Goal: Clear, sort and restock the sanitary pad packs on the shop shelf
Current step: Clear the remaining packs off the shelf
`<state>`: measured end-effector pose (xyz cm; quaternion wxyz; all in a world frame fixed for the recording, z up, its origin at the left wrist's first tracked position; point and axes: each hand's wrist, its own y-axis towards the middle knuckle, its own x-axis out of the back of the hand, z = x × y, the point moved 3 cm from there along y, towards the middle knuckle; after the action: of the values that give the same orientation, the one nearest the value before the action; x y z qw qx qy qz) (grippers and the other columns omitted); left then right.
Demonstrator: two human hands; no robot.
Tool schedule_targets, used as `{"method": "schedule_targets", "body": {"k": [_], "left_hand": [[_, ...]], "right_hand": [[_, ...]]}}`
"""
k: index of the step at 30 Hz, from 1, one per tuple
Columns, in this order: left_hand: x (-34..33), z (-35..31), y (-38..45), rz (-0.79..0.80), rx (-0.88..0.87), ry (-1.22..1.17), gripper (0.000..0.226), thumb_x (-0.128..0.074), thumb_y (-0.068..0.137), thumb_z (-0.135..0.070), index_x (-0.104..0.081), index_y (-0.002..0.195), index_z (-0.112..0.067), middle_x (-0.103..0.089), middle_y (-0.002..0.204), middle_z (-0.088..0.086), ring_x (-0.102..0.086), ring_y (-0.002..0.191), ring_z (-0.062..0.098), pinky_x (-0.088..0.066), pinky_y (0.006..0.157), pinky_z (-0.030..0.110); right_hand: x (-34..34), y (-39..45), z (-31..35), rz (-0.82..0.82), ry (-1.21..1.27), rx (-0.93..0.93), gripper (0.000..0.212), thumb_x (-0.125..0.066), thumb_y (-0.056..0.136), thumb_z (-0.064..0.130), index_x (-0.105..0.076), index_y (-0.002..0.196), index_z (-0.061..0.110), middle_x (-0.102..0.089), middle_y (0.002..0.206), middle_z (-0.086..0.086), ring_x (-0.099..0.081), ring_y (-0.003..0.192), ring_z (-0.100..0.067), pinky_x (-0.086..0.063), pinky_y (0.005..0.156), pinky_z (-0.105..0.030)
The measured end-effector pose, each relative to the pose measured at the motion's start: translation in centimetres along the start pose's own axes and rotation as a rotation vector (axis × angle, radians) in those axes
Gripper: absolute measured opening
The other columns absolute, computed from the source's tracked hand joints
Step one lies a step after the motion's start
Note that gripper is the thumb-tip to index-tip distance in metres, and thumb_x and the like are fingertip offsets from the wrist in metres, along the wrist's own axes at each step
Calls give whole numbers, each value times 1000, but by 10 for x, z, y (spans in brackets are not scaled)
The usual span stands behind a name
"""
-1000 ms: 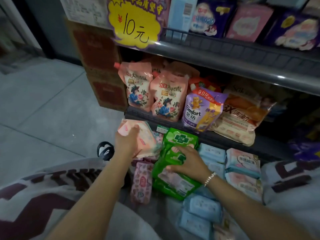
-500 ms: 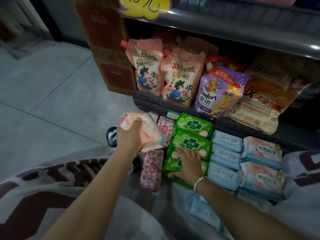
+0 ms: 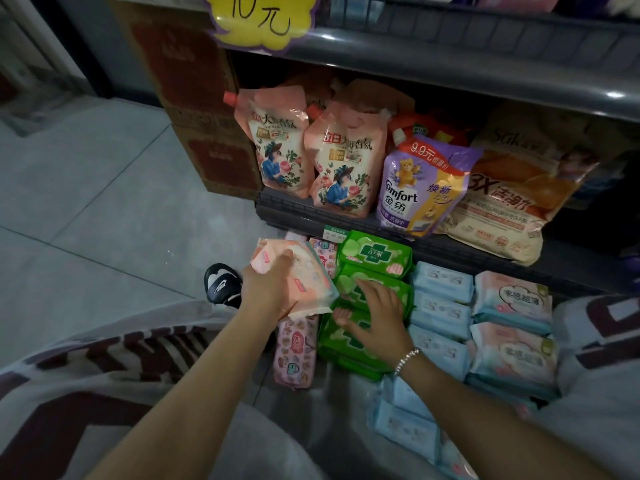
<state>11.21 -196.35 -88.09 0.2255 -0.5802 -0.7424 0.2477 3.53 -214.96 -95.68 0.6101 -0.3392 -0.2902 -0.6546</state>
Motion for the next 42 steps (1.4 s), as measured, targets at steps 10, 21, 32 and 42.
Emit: {"method": "schedule_targets", "body": {"k": [10, 21, 32, 42], "left_hand": [[-48, 1, -32, 206, 9, -41, 42, -66, 90, -29, -56, 125, -8, -67, 114, 17, -67, 100, 33, -57, 82, 50], [-115, -13, -97, 696, -120, 125, 24, -48, 98, -37, -54, 120, -27, -62, 109, 7, -60, 86, 22, -50, 62, 29], [-152, -9, -114, 738, -112, 157, 54, -73, 72, -32, -45, 117, -24, -67, 111, 6, -65, 89, 21, -52, 77, 41], [-199, 35, -128, 674, -184, 603, 75, -74, 78, -51, -42, 135, -14, -61, 118, -2, -61, 100, 13, -50, 86, 33]], "right_hand": [[85, -2, 21, 16, 184, 206, 87, -32, 75, 86, -36, 145, 34, -35, 142, 10, -32, 132, -8, -33, 110, -31], [190, -20, 13, 194, 850, -241, 51, -67, 75, 57, -49, 120, 43, -58, 134, 6, -59, 113, -7, -47, 101, -31], [219, -40, -31, 265, 1180, -682, 76, -23, 80, 81, -64, 116, 28, -73, 109, -7, -70, 90, -27, -56, 71, -38], [225, -80, -88, 115, 941, -838, 41, -70, 84, 39, -63, 112, 10, -72, 104, -10, -68, 95, -23, -59, 78, -40]]}}
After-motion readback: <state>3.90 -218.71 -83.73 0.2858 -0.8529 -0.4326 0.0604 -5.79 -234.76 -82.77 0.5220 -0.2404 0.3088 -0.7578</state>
